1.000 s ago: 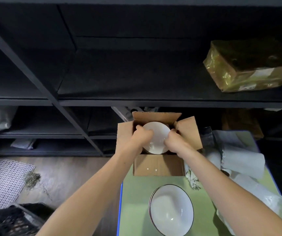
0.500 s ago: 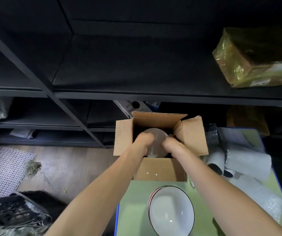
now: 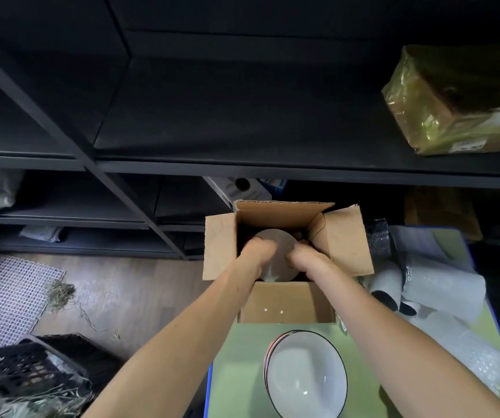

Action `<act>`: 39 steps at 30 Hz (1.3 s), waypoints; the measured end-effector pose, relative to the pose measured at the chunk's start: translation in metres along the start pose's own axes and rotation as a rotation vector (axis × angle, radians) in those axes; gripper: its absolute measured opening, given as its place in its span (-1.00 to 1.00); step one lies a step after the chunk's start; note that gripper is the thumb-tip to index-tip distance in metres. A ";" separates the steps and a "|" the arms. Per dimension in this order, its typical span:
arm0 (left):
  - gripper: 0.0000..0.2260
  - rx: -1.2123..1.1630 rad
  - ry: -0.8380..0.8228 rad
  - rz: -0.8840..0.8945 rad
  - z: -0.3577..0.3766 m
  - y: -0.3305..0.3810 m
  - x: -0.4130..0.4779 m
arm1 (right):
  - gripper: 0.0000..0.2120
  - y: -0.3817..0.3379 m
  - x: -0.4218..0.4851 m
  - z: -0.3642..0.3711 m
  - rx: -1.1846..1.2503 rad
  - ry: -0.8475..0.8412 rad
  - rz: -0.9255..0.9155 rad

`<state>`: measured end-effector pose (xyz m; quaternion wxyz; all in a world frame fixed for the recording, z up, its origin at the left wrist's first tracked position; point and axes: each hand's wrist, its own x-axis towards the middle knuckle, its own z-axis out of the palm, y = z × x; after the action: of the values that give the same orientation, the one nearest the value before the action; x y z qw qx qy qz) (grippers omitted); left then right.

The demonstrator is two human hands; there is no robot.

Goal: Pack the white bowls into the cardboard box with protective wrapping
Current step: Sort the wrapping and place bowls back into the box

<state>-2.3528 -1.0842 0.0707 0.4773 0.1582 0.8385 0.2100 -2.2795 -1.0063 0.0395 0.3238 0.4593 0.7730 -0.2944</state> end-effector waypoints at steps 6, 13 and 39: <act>-0.56 -0.156 0.052 -0.040 -0.002 -0.001 -0.007 | -0.39 -0.006 -0.020 -0.009 0.077 0.030 0.014; -0.55 -0.014 0.059 0.092 -0.020 0.002 -0.030 | -0.54 -0.005 -0.040 -0.018 0.009 0.097 -0.038; -0.77 0.133 0.512 0.527 -0.067 -0.039 -0.042 | -0.58 0.017 -0.074 -0.088 -0.057 0.178 -0.477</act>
<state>-2.3924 -1.1502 0.1122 0.1704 0.3417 0.8730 0.3034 -2.2572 -0.9719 0.1484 0.1888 0.2788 0.8929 -0.2988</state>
